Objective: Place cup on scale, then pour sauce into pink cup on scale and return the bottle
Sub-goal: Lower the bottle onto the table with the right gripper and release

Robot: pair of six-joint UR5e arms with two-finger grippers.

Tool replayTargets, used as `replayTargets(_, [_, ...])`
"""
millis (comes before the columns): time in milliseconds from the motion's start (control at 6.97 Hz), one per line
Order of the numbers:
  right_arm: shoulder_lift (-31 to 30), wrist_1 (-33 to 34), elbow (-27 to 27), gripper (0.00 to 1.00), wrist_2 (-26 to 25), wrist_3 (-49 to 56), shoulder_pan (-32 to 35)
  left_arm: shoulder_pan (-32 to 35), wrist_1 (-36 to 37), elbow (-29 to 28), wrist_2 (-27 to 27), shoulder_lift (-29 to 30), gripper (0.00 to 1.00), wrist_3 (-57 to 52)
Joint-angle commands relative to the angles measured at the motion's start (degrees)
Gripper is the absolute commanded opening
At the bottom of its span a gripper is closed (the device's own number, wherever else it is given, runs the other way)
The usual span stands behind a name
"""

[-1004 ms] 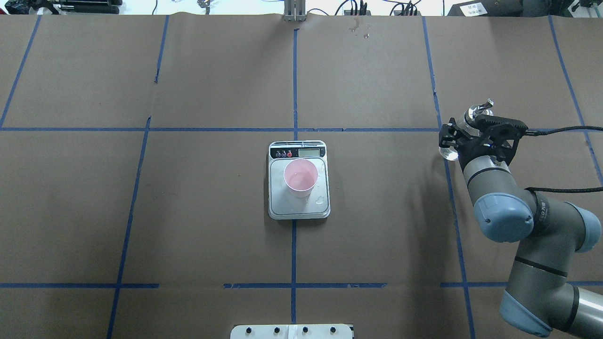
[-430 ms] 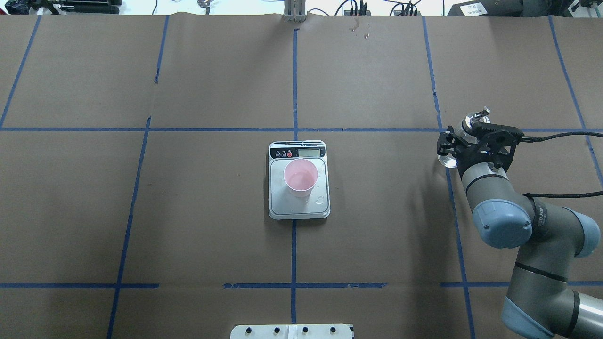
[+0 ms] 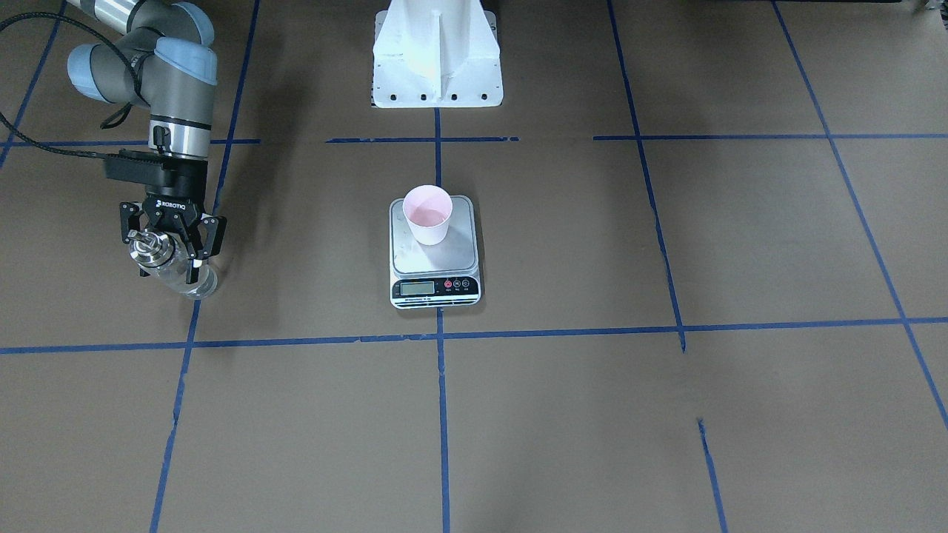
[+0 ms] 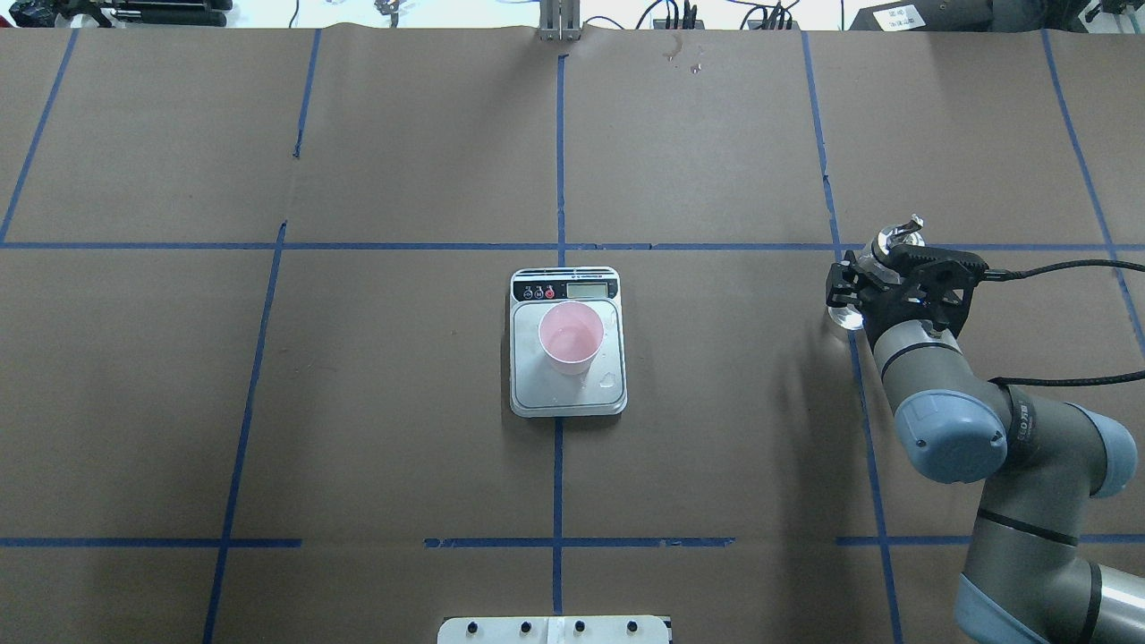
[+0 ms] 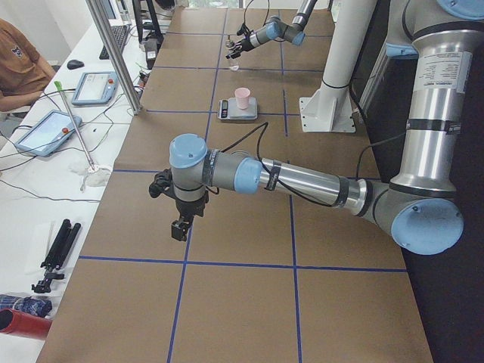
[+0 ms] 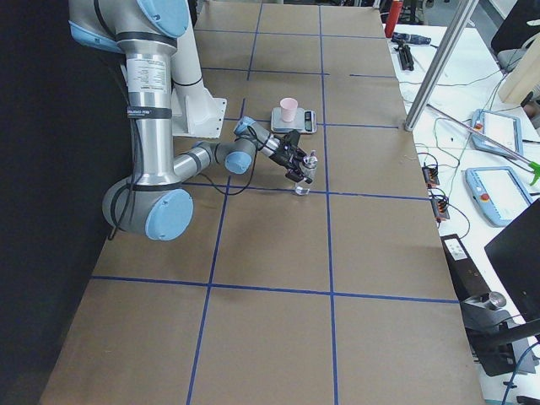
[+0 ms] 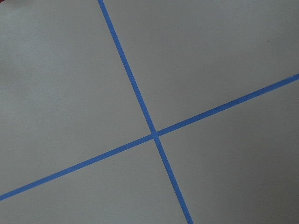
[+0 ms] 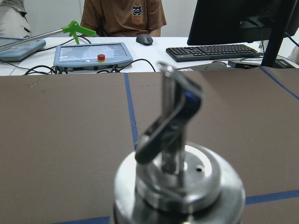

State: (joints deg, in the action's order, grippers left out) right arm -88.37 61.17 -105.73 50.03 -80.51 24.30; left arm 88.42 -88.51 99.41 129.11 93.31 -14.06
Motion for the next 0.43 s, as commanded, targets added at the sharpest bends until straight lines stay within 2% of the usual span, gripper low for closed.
replayTargets(0, [-0.40, -0.09, -0.78, 0.00, 0.07, 0.00, -0.22, 0.00, 0.00, 0.00, 0.00, 0.03, 1.00, 0.00])
replayTargets(287, [-1.54, -0.09, -1.58, 0.96, 0.07, 0.00, -0.39, 0.00, 0.00, 0.00, 0.00, 0.03, 1.00, 0.00])
